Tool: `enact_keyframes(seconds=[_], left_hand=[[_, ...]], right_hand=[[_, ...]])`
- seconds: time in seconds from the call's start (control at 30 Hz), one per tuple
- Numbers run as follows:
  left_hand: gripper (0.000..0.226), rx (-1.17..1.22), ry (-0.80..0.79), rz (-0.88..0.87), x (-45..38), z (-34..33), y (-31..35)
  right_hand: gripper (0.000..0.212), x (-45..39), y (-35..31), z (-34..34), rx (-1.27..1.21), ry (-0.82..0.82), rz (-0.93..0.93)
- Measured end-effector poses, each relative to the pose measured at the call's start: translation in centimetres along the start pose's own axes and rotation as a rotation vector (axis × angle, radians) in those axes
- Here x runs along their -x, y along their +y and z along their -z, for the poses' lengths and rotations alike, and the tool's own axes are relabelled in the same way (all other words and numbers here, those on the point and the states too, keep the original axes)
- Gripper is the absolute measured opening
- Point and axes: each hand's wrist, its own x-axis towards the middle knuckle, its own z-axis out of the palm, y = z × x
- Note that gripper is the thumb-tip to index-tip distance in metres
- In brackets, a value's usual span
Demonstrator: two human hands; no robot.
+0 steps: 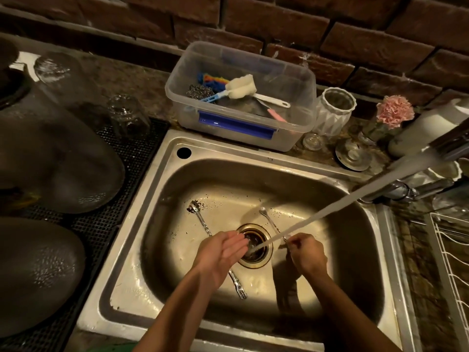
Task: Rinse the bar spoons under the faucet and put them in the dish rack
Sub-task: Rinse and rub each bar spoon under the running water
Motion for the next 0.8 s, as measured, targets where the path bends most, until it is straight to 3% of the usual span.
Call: enact_keyframes(seconds=[0.17, 0.23, 0.37, 0.47, 0.57, 0.8], left_hand=[[0.027, 0.050, 0.019, -0.011, 0.0, 1.4, 0.8], [0.028, 0.062, 0.035, -0.024, 0.0, 1.9, 1.1], [0.028, 0.096, 0.089, -0.071, 0.3, 2.6, 1.5], [0.028, 0.097, 0.151, -0.138, 0.2, 2.8, 2.0], [0.028, 0.157, 0.209, -0.153, 0.4, 2.7, 2.5], [0.025, 0.191, 0.292, -0.159, 0.7, 2.3, 2.6]], right_hand=[[0.016, 0.0, 0.0, -0.3, 0.038, 0.033, 0.074], [0.008, 0.4, 0.0, -0.4, 0.096, 0.034, 0.100], [0.023, 1.5, -0.5, -1.3, 0.243, 0.067, 0.204], [0.006, 2.3, -2.6, -2.7, -0.025, -0.044, 0.252], [0.005, 3.0, -5.1, -4.7, -0.261, -0.173, 0.281], [0.022, 3.6, -8.2, -8.9, 0.079, -0.381, 0.297]])
